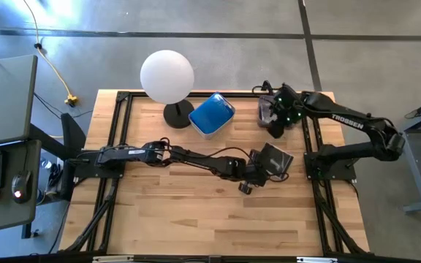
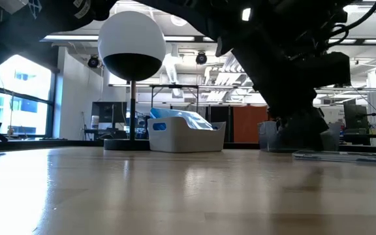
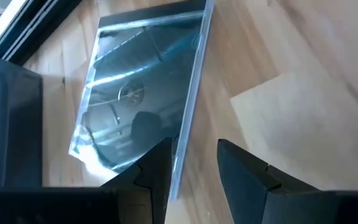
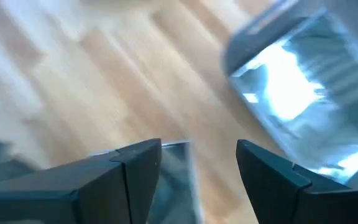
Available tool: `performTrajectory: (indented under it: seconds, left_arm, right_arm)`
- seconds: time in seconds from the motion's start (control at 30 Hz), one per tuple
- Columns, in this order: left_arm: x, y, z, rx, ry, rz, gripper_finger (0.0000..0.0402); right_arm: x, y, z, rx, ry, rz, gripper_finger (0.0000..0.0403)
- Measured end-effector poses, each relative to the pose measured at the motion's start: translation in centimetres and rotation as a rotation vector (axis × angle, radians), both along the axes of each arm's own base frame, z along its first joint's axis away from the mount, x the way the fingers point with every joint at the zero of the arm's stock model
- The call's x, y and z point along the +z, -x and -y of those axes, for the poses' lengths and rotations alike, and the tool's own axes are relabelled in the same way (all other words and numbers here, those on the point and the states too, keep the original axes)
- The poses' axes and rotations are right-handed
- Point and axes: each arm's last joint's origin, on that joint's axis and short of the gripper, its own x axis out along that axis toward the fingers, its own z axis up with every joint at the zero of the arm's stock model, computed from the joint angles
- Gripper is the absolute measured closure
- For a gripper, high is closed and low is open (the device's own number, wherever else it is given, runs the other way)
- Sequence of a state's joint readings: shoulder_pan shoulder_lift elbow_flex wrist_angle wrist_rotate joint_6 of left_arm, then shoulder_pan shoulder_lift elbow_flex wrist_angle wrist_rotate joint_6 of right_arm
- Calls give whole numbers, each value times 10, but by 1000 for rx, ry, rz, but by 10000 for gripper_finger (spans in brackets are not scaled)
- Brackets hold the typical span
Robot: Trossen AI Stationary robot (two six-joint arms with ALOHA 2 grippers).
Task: Pick & place jewel cases by type
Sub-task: Put the black CD case into the black bin
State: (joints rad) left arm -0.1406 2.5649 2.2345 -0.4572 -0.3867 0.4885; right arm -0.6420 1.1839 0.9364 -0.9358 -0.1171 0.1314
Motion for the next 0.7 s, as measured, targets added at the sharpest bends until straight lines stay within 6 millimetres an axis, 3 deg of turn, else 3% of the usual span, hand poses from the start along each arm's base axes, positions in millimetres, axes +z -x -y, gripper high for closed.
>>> performTrajectory:
  seconds: [0.1, 0.37, 0.7]
  left_arm:
    - [-1, 1, -1, 19, -16, -13, 278]
    - [-1, 2, -2, 29, -26, -20, 278]
    - [-2, 2, -8, -1, -51, -42, 278]
  right_arm:
    - [-7, 2, -5, -4, -78, -8, 199]
    - [-63, 17, -20, -113, -202, -128, 199]
    - [-96, 33, -25, -204, -257, -175, 199]
